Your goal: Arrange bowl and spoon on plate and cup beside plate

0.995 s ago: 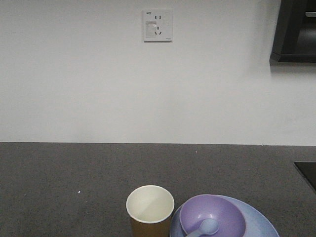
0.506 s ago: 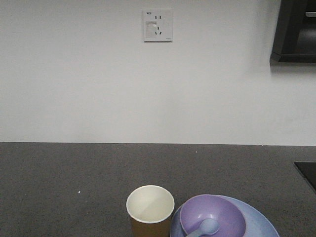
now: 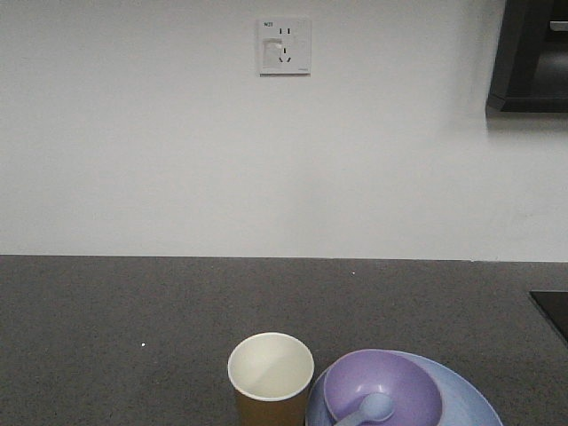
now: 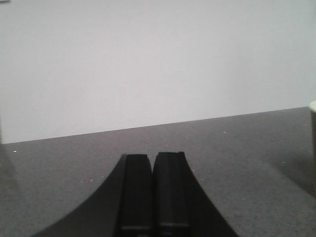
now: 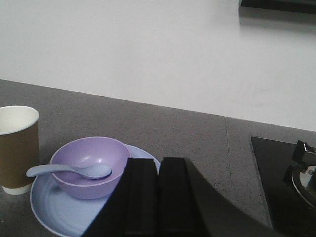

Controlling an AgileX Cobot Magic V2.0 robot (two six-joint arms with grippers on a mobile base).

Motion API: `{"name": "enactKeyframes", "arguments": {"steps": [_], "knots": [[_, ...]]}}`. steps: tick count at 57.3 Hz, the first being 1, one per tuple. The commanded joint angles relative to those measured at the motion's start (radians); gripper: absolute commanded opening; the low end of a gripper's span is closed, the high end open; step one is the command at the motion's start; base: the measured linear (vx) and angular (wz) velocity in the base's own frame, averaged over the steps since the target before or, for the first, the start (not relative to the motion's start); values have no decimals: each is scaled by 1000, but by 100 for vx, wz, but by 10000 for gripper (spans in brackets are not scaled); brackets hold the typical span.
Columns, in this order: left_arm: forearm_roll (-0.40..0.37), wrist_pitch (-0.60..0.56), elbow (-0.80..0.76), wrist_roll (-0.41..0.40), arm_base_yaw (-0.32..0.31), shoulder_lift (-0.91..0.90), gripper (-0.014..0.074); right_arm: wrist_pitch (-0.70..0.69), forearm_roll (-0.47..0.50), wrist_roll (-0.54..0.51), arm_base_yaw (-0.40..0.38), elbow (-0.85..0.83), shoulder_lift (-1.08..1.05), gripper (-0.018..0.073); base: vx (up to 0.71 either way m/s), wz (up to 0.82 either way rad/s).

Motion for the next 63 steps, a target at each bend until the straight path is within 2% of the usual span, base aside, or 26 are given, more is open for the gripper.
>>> {"name": "enactKeyframes", "arguments": {"steps": [1, 5, 12, 63], "knots": [[-21, -25, 11, 10, 35, -93, -3, -82, -4, -7, -2, -26, 15, -11, 0, 0], [-20, 71, 8, 15, 49, -138, -3, -82, -4, -7, -2, -26, 15, -11, 0, 0], [-17, 122, 11, 15, 53, -127, -3, -82, -4, -7, -2, -26, 16, -11, 0, 0], [-17, 130, 11, 15, 52, -127, -3, -78, -4, -7, -2, -26, 19, -8, 0, 0]]}}
